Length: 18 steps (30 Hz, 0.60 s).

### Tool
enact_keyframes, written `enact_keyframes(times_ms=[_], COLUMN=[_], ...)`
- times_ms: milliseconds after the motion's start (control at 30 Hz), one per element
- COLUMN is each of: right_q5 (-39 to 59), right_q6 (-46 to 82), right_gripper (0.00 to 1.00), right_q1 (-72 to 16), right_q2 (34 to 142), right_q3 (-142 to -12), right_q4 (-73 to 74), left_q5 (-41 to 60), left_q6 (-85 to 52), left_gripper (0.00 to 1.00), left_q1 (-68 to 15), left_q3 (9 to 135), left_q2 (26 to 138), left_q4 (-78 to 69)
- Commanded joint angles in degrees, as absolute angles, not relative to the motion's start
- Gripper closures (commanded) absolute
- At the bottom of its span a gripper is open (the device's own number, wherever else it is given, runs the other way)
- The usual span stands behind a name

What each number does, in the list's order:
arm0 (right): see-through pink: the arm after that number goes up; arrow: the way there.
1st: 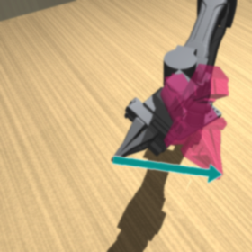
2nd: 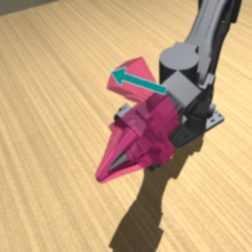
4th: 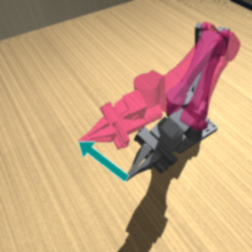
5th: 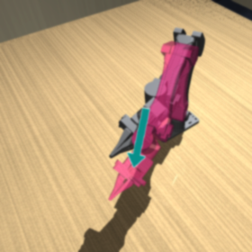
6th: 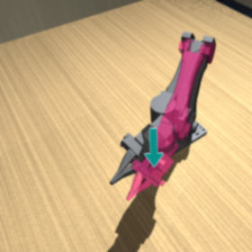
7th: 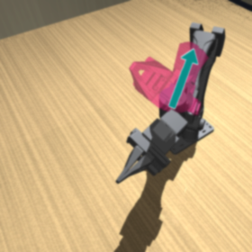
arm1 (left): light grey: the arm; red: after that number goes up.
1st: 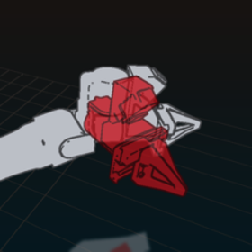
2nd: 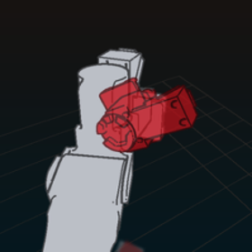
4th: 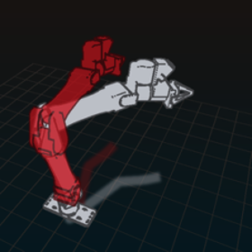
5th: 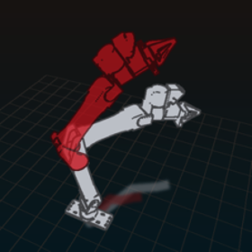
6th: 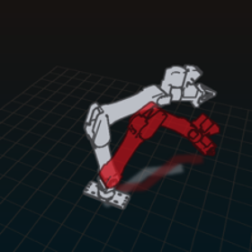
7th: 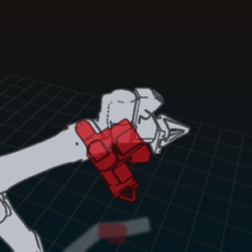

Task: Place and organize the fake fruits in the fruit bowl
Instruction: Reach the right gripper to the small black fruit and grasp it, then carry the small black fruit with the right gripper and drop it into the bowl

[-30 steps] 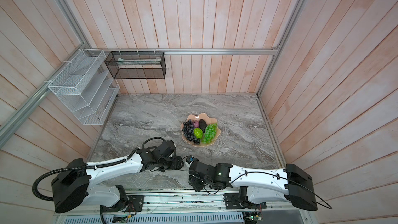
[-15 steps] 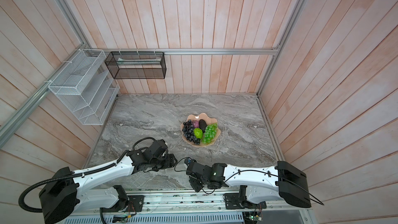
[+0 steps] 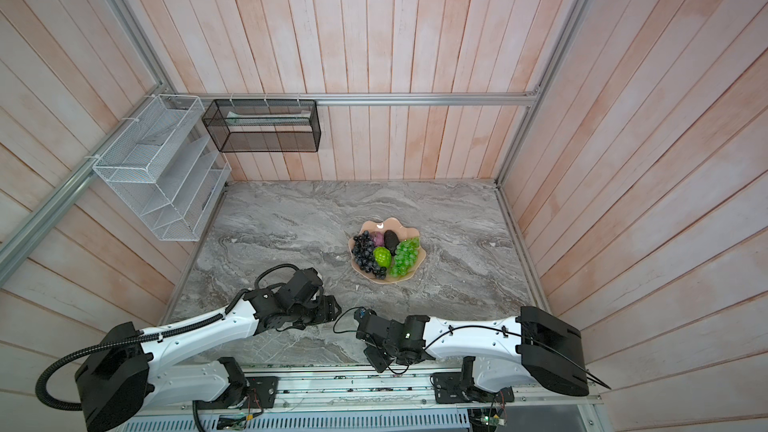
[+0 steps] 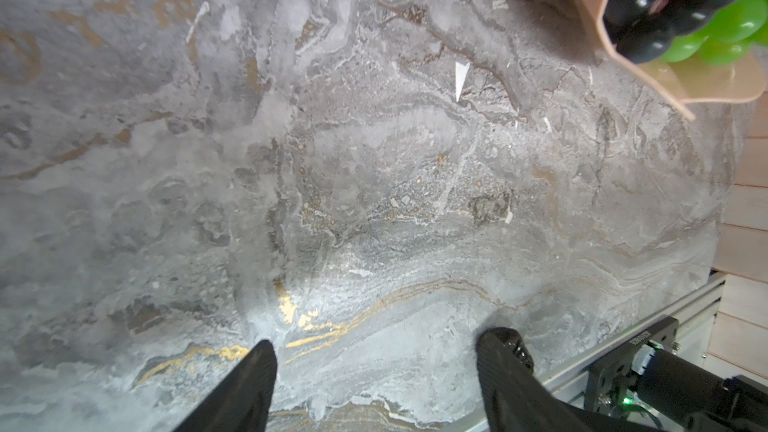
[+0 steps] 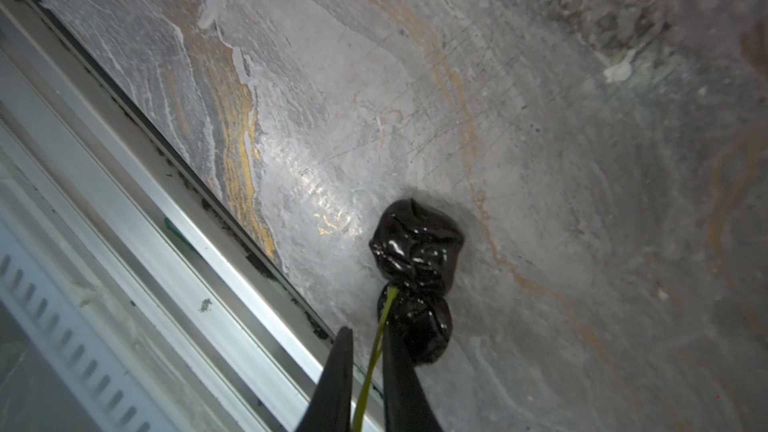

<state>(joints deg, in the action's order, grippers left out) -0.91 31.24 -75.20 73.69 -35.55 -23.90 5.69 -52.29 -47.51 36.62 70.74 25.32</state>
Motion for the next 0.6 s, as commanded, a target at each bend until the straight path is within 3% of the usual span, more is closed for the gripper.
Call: enact_keyframes(times_ms=[0, 100, 300, 567], right_q5=[-2.86, -4.75, 1.47, 6.71], right_q6=[31.37, 31.54, 29.5, 18.1], right_gripper=[0.94, 1.0, 1.0, 1.0], right_q1=[-75.41, -75.07, -67.37, -42.67], right_q2=[72.51, 70.55, 66.86, 64.77], right_q3=[-35.54, -36.4, -39.71, -49.71], right_q4=[-25.33, -26.77, -27.32, -26.73], left_q5=[4.77, 4.59, 3.79, 1.49], left_q6=[-51.77, -51.68, -51.61, -50.27], left_gripper=[0.21, 0.21, 0.21, 0.21], left_q1=[-47.24, -47.11, -47.13, -45.75], left_q3=[36.33, 36.41, 36.2, 36.41], left_q2=[70.41, 70.32, 70.07, 67.87], left_q4=[25.83, 26.14, 26.61, 29.1])
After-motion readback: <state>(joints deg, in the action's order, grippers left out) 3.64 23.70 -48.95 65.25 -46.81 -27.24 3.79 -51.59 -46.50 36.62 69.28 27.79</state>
